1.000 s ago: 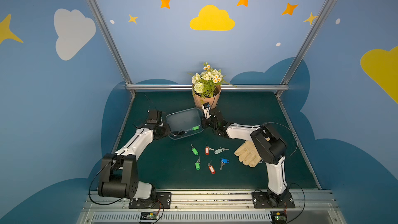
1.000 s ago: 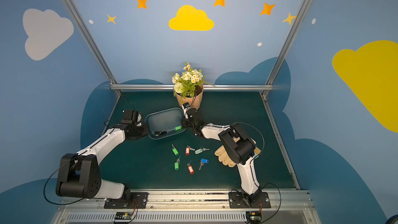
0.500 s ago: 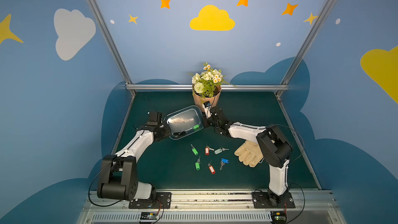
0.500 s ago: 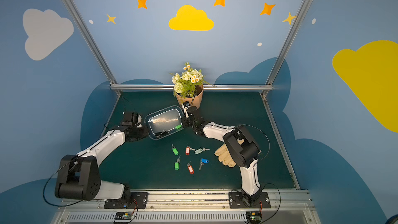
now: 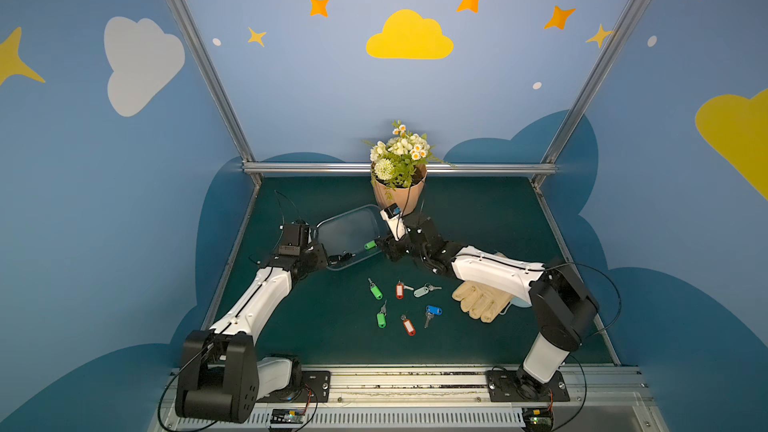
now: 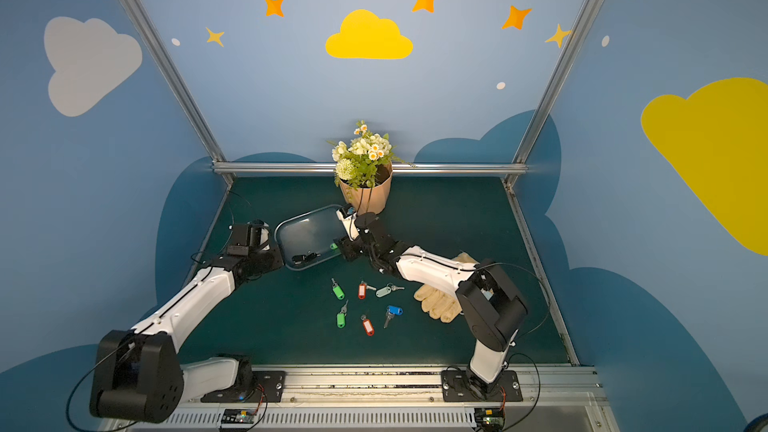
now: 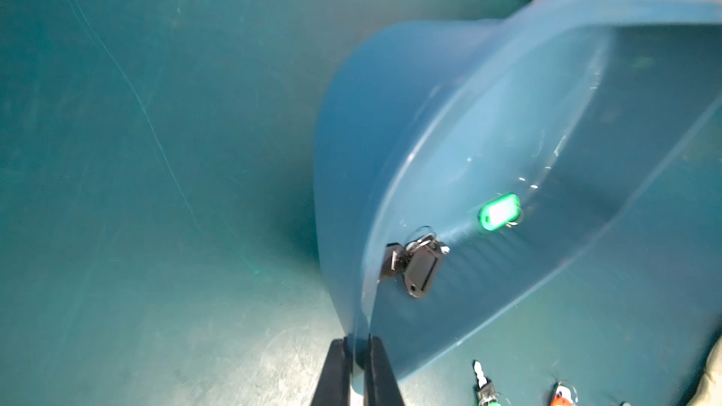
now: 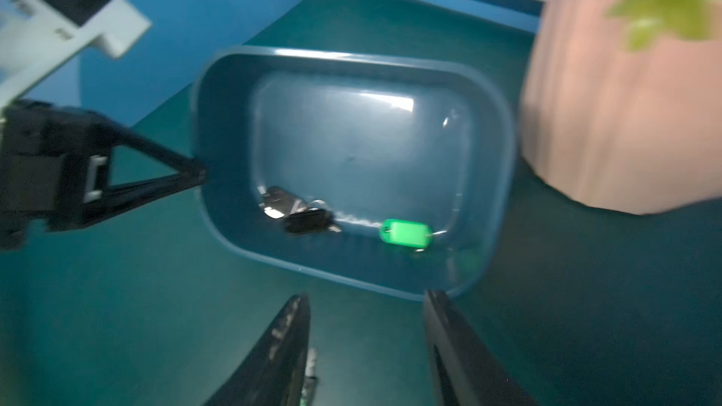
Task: Take the keys out of the storage box
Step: Adjust the storage box at the center of the board, then pick up the key from the storage box.
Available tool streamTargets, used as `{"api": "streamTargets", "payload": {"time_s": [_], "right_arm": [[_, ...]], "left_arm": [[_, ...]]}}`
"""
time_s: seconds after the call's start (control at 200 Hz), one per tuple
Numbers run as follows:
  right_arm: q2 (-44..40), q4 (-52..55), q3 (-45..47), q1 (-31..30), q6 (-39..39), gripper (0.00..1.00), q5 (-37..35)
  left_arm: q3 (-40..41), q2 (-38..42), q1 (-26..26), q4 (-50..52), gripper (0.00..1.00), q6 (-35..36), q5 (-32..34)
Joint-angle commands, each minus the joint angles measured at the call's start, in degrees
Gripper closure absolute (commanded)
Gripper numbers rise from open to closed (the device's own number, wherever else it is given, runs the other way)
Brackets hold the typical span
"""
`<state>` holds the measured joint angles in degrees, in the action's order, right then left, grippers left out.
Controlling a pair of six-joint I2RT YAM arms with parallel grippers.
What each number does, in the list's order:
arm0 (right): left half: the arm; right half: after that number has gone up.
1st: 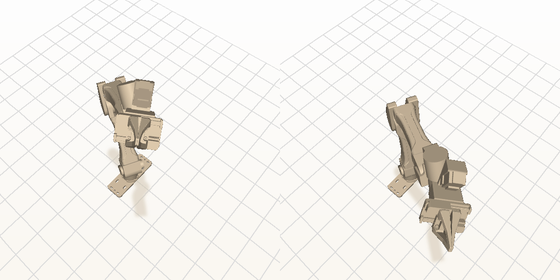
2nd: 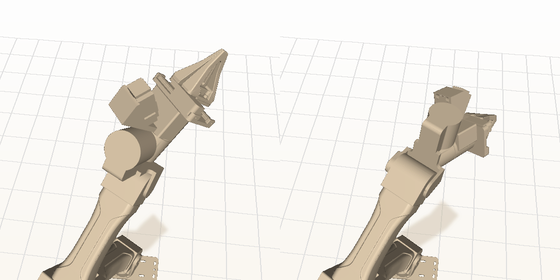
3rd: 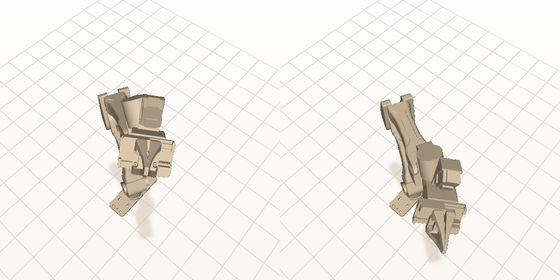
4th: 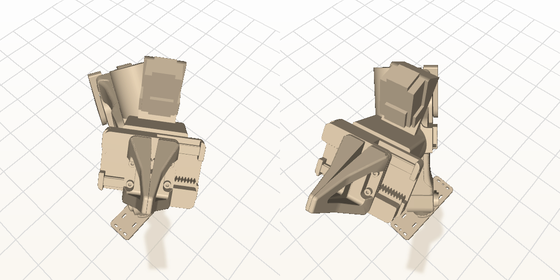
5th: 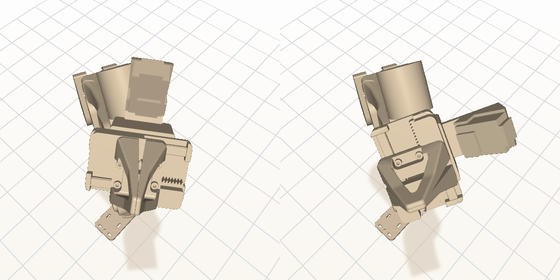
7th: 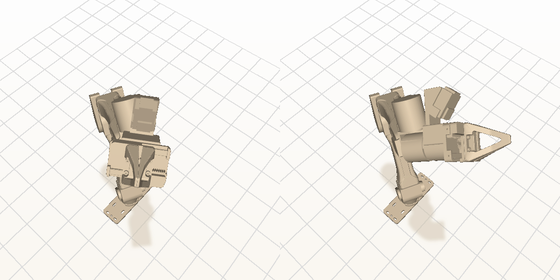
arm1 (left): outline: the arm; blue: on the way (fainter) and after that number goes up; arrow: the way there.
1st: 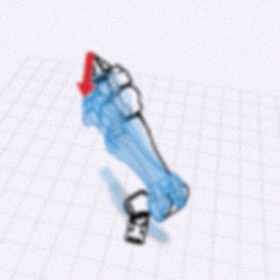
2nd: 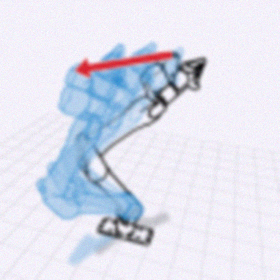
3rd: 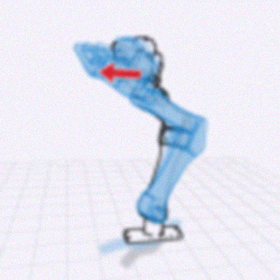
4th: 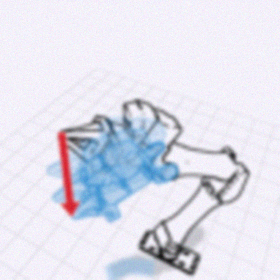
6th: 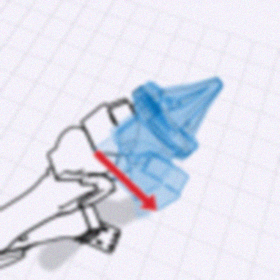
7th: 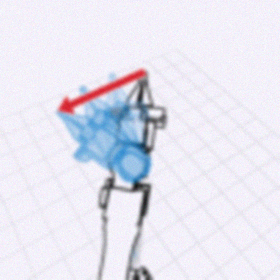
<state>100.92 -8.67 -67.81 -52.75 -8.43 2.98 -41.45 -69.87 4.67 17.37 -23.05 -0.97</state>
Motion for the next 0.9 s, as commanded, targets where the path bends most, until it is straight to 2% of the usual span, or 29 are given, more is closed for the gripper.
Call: {"api": "streamTargets", "payload": {"time_s": [0.0,0.165,0.325,0.476,0.681,0.896], "right_arm": [[5.0,4.2,-4.5,-4.0,2.3,0.42,3.5],[15.4,11.8,-16.0,-4.6,0.1,0.42,3.5],[23.8,24.4,-28.9,-4.5,-1.6,0.42,-0.9],[29.0,30.9,-35.8,-4.4,-2.1,0.42,-5.1],[32.4,31.3,-39.3,-4.3,-3.3,0.4,-7.8],[35.3,25.6,-40.3,-4.4,-1.8,0.41,-6.4]], "left_arm": [[2.0,2.1,0.3,-5.0,0.98,2.1,0.4],[4.4,3.1,0.8,-7.0,0.98,3.4,0.1],[5.6,3.5,0.9,-8.2,0.98,4.2,-0.6],[5.8,3.6,1.0,-8.7,0.98,4.7,-1.5],[5.9,3.7,1.0,-8.8,0.98,4.8,-1.8],[5.8,3.2,1.1,-9.0,0.98,4.9,-1.9]]}}
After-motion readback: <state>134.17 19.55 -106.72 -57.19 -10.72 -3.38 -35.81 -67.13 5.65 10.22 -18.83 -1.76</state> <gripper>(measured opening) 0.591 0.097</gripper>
